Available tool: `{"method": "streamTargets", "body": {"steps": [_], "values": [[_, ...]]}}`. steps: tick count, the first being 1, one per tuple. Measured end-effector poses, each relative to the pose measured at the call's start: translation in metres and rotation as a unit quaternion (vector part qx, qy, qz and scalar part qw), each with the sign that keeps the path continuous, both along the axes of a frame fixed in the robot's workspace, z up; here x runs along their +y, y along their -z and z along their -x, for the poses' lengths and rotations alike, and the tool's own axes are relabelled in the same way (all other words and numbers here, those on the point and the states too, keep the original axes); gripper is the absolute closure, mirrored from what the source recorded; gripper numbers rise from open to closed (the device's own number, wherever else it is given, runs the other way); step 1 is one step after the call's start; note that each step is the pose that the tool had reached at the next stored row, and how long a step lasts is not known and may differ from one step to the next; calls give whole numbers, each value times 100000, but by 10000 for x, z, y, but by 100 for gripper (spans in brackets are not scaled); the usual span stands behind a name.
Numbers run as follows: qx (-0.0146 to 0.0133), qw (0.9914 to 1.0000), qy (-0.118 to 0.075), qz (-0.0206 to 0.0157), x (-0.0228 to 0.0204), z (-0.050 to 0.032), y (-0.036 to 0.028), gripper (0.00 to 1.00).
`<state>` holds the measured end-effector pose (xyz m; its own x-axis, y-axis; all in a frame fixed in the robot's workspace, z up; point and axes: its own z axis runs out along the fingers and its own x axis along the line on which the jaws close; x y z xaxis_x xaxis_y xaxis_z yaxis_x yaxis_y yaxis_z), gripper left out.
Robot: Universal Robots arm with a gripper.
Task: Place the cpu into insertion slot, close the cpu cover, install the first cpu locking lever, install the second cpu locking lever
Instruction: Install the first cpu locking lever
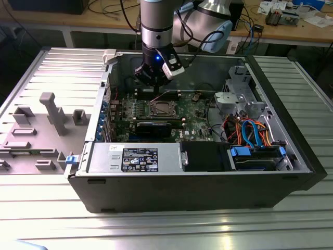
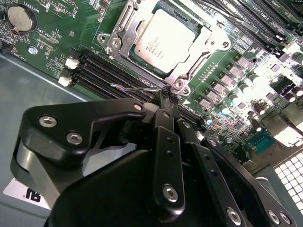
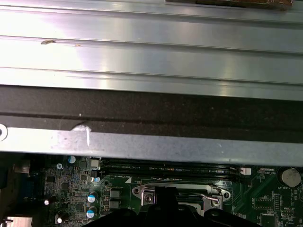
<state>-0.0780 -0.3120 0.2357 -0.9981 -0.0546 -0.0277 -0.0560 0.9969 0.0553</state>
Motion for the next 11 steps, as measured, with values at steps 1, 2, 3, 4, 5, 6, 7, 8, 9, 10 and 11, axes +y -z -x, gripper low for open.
{"method": "streamTargets", "body": {"steps": [1, 2, 3, 4, 5, 6, 7, 8, 9, 10, 11], "values": [[-1, 100000, -1, -1, 0, 0, 6, 89], [-1, 100000, -1, -1, 0, 0, 6, 89], [0, 100000, -4, -1, 0, 0, 6, 89], [2, 100000, -2, 1, 0, 0, 6, 89], [-5, 100000, 0, -10, 0, 0, 7, 89], [-10, 100000, -6, -83, 0, -1, 10, 89], [-8, 100000, -13, -206, 0, -3, 14, 89], [-14, 100000, -6, -247, 1, -7, 19, 89], [-5, 100000, -3, -246, 2, -11, 21, 89], [4, 100000, -3, -243, 3, -14, 23, 89], [-3, 100000, -5, -248, 5, -18, 25, 89]]}}
